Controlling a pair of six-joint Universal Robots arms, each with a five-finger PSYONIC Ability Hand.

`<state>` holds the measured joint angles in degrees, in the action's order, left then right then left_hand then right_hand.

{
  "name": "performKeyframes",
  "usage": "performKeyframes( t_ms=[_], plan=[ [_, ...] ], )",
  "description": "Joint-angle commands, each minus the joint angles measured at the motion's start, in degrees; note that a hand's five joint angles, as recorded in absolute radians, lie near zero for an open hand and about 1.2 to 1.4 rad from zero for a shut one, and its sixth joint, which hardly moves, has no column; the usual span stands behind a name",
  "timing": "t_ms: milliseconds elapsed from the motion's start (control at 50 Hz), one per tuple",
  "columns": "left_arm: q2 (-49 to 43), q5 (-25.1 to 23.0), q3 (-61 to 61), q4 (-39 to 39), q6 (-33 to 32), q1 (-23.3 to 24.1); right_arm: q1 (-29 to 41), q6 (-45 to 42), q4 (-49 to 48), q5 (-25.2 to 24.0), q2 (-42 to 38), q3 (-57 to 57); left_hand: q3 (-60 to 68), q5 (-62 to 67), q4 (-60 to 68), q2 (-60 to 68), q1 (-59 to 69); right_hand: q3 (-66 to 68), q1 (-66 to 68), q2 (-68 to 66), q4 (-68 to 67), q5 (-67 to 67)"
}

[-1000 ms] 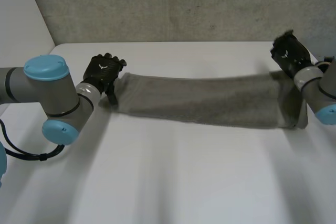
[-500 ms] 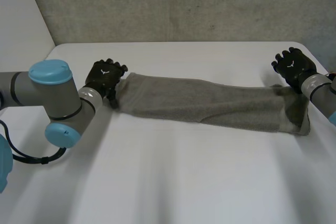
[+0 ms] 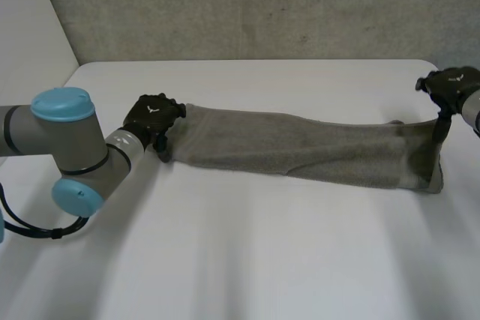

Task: Fold the towel.

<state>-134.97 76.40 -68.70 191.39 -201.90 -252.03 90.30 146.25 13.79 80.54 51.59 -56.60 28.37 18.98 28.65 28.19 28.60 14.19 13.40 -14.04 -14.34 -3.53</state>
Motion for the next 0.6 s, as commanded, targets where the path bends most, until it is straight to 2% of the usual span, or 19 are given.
performKeyframes(
  t_ms=[20, 120, 220, 380, 500, 600],
  plan=[
    [2.08, -4.15, -2.14, -1.02, -0.16, -0.31, 0.76, 5.61, 0.97, -0.47, 11.32, -17.11, 6.04, 5.43, 5.76, 6.23, 5.81, 4.12, 4.91, -4.26, -3.97, -4.78],
    [1.99, -4.33, -1.79, -1.63, -0.25, -0.39, 0.58, 7.03, -2.28, -0.65, 14.50, -26.81, 9.26, 8.65, 8.99, 9.45, 9.03, 8.84, 9.63, -8.99, -8.70, -9.50],
    [1.11, -4.33, -1.62, -1.63, -4.28, -0.39, 0.40, 6.50, -12.63, -0.64, 16.08, -36.37, 9.26, 8.65, 8.99, 9.45, 9.03, 8.84, 9.63, -8.99, -8.70, -9.50],
    [-1.79, -3.71, -1.53, -1.28, -11.58, -0.31, 0.32, 4.40, -19.49, -0.21, 12.58, -39.81, 9.93, 9.32, 9.66, 10.12, 9.71, 10.18, 10.97, -10.33, -10.03, -10.84],
    [-3.63, -3.71, -0.83, -0.84, -11.77, -0.39, 0.40, 1.50, -25.56, -0.21, 10.20, -40.52, 9.43, 8.82, 9.15, 9.62, 9.20, 12.21, 13.00, -12.36, -12.06, -12.87],
    [-4.77, -3.62, -0.21, -0.58, -11.77, -0.83, 0.58, -0.34, -26.62, 0.23, 7.39, -39.82, 9.59, 8.98, 9.32, 9.78, 9.37, 12.38, 13.16, -12.52, -12.23, -13.03]
  ],
)
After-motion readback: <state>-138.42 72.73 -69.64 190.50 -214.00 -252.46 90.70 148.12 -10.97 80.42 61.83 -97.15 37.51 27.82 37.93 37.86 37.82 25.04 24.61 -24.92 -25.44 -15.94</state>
